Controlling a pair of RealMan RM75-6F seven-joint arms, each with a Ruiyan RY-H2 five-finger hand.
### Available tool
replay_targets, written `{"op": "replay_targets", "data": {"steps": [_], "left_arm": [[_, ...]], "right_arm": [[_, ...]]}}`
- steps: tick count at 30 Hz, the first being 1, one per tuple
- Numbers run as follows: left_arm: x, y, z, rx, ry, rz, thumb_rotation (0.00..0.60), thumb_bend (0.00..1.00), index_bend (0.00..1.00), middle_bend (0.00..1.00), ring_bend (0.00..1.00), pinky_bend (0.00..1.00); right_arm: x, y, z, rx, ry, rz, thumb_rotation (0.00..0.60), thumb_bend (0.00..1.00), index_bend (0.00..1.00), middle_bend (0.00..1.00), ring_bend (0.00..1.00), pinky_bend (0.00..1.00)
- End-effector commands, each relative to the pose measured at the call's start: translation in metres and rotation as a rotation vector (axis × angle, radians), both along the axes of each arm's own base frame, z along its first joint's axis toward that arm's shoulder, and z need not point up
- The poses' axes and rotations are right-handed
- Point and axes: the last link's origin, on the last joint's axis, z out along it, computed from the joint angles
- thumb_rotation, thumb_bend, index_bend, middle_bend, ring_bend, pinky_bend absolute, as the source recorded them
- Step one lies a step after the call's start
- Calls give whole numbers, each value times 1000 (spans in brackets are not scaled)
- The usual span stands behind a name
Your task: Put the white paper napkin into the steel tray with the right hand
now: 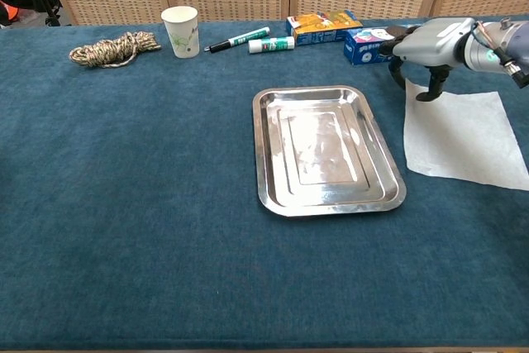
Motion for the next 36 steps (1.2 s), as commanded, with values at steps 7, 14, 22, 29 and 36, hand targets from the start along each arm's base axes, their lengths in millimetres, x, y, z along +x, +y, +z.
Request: {"op": "replay_targets", "data": {"steps": [7, 14, 22, 29, 36], "left_arm": [[0, 1, -2, -8, 0, 1, 600, 0, 0, 0, 0, 0], [1, 1, -3, -12, 0, 0, 600, 0, 0, 0, 0, 0], [2, 0, -2, -13, -3, -3, 600, 0, 0, 0, 0, 0], [2, -1, -2, -21, -7, -11, 600, 0, 0, 0, 0, 0], [5, -4, 0, -32, -24, -36, 600, 0, 0, 0, 0, 0]], "right_arm": [[-7, -1, -1, -2, -12, -24, 600, 440, 536, 0, 0, 0], [-8, 0, -1, -10, -48, -25, 600, 528, 590, 0, 0, 0], [-8, 0, 1, -16, -81, -23, 600, 620, 604, 0, 0, 0], [-7, 1, 13, -32, -113, -2, 600, 672, 604, 0, 0, 0], [11, 10, 45, -54, -181, 96, 600, 672, 605, 6, 0, 0]]}}
